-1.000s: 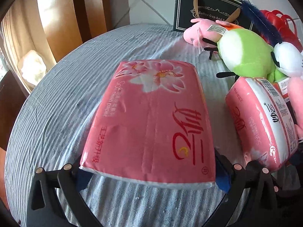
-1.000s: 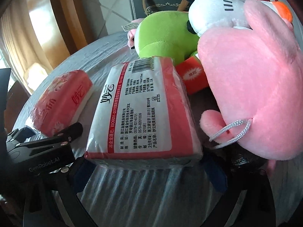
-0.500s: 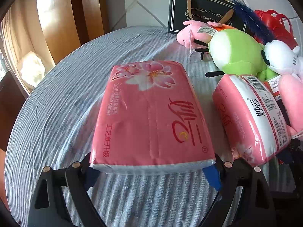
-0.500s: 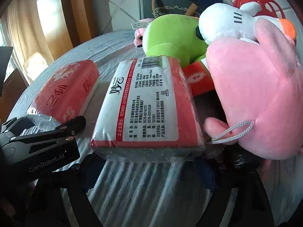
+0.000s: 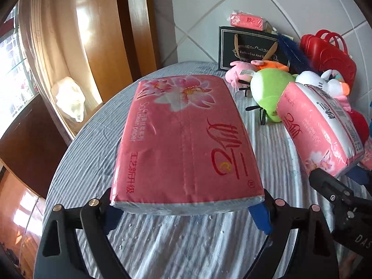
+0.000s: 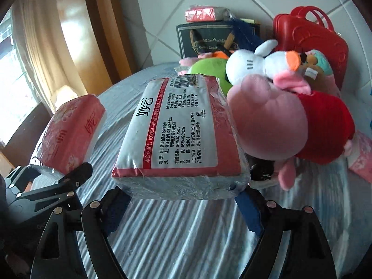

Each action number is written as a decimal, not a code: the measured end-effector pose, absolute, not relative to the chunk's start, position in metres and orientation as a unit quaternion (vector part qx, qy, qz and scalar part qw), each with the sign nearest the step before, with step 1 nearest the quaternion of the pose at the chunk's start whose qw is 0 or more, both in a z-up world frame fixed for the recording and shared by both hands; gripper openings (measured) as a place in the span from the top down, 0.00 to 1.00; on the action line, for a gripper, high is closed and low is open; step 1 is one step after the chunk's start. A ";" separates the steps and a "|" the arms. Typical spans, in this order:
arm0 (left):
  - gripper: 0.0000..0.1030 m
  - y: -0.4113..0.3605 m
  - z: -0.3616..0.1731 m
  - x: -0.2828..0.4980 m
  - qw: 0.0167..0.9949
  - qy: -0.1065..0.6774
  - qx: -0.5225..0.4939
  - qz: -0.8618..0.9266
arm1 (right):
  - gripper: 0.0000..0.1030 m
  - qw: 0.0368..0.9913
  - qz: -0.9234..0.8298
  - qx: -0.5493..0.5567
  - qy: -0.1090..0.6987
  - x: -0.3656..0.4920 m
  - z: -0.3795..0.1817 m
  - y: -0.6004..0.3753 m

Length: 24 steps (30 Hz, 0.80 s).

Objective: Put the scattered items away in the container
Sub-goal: 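Lift both tissue packs and carry them over the blue crate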

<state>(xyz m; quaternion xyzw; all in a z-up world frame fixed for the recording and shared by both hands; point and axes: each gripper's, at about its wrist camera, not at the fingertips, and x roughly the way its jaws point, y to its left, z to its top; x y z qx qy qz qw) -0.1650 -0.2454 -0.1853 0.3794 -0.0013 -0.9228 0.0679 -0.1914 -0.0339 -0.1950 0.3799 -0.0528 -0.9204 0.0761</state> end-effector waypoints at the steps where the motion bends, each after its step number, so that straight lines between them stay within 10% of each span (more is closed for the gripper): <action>1: 0.12 -0.241 -0.177 -0.157 0.072 0.002 0.376 -0.924 | 0.18 0.082 -0.923 0.374 -0.052 -0.185 -0.187 -0.031; 24: 0.12 -0.111 -0.026 -0.026 -0.027 0.009 0.258 -0.966 | 0.17 0.006 -0.973 0.229 -0.028 0.006 -0.022 0.081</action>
